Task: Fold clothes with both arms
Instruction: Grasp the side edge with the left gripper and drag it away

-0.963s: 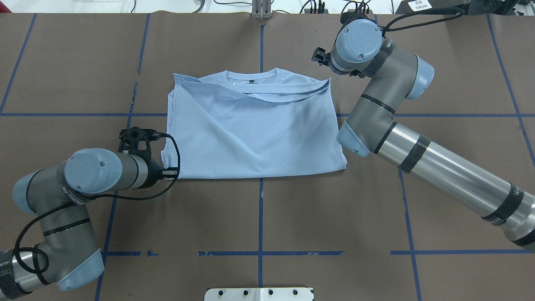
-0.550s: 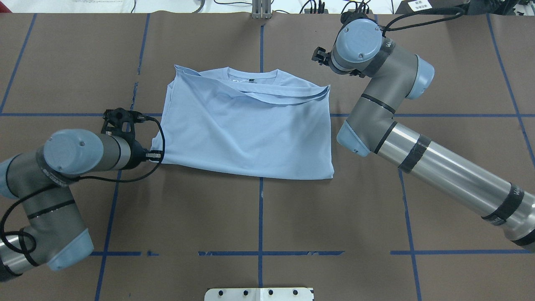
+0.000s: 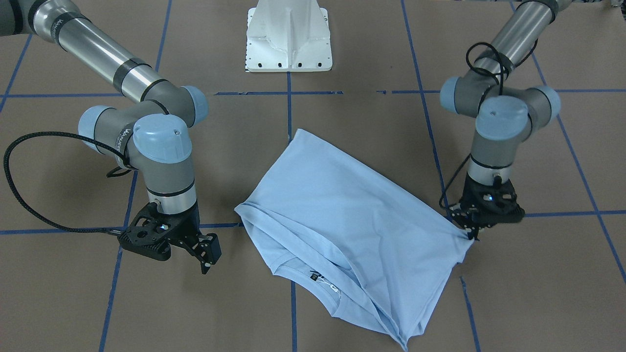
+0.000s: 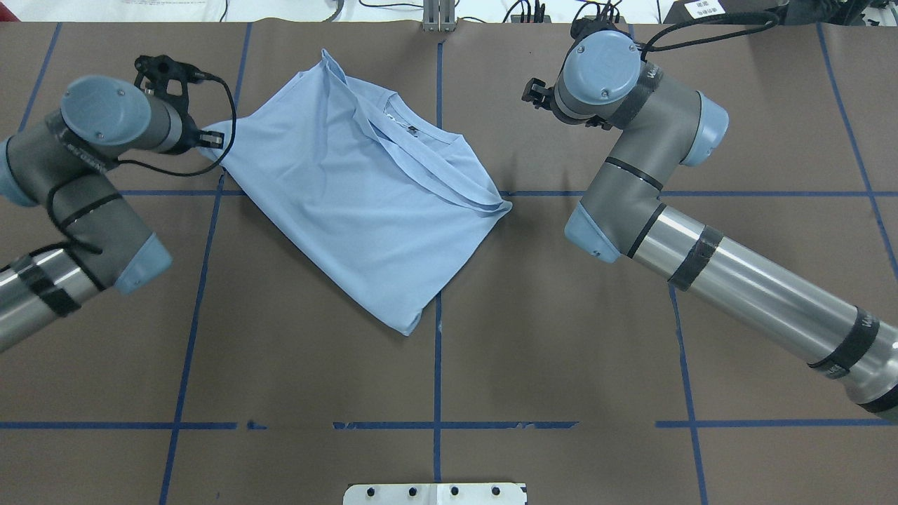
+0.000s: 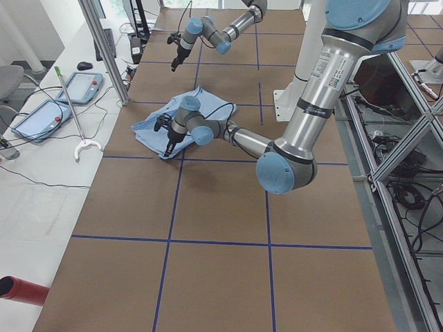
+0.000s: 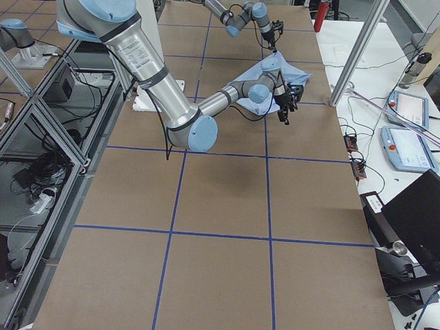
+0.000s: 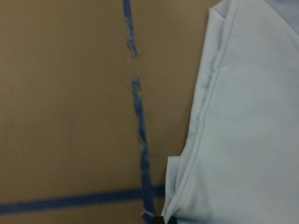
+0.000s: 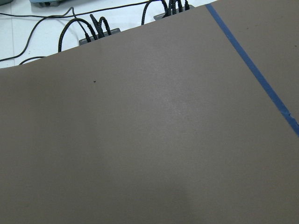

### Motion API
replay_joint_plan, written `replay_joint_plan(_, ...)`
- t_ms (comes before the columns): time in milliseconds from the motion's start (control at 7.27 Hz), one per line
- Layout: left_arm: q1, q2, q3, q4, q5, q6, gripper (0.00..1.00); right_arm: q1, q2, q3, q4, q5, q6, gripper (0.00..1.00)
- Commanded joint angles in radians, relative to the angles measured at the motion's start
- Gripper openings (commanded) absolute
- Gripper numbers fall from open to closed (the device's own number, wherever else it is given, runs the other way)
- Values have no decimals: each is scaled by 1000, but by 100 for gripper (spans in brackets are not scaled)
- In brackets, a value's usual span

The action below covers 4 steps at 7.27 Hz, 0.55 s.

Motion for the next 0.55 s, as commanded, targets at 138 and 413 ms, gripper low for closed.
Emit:
replay_joint_plan(138, -103, -182, 346, -183, 53, 126, 0, 5, 4, 25, -1, 11, 10, 100)
replay_joint_plan(413, -107, -109, 251, -260, -28, 142, 100, -40, 54, 19, -4, -17, 50, 100)
